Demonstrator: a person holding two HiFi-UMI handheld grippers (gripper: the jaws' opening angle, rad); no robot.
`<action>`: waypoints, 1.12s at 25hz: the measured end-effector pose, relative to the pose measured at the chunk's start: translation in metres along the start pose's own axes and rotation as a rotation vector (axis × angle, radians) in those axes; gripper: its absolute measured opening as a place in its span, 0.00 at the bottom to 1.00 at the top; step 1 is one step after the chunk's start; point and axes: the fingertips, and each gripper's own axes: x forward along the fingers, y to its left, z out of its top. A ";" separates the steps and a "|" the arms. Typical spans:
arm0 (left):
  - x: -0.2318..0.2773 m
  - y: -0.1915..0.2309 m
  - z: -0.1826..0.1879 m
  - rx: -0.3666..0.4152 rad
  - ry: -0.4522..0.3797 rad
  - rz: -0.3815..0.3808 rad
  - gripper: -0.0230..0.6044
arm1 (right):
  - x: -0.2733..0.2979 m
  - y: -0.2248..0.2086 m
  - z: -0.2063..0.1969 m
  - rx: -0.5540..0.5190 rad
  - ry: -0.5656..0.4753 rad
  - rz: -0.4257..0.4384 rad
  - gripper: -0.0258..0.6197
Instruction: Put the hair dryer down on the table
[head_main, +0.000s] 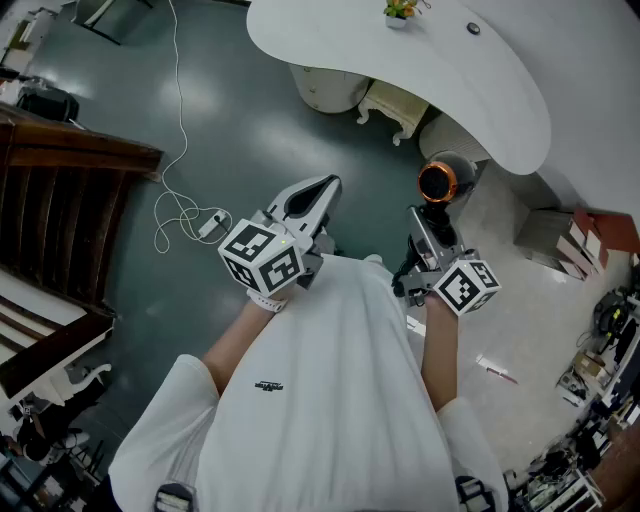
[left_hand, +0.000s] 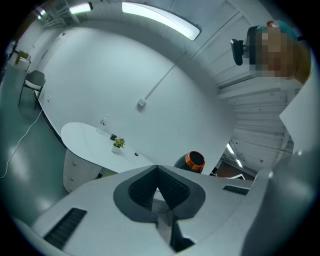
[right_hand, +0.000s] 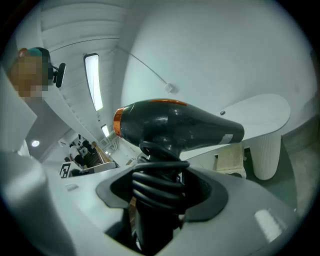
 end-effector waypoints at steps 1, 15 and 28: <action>0.003 -0.011 -0.004 0.000 0.007 -0.007 0.04 | -0.011 0.000 0.001 0.008 0.000 -0.001 0.48; 0.017 -0.118 -0.081 -0.019 0.037 0.047 0.04 | -0.135 0.017 0.011 -0.073 0.067 0.189 0.48; -0.027 -0.084 -0.074 -0.033 0.002 0.128 0.04 | -0.100 0.060 -0.017 -0.079 0.146 0.308 0.48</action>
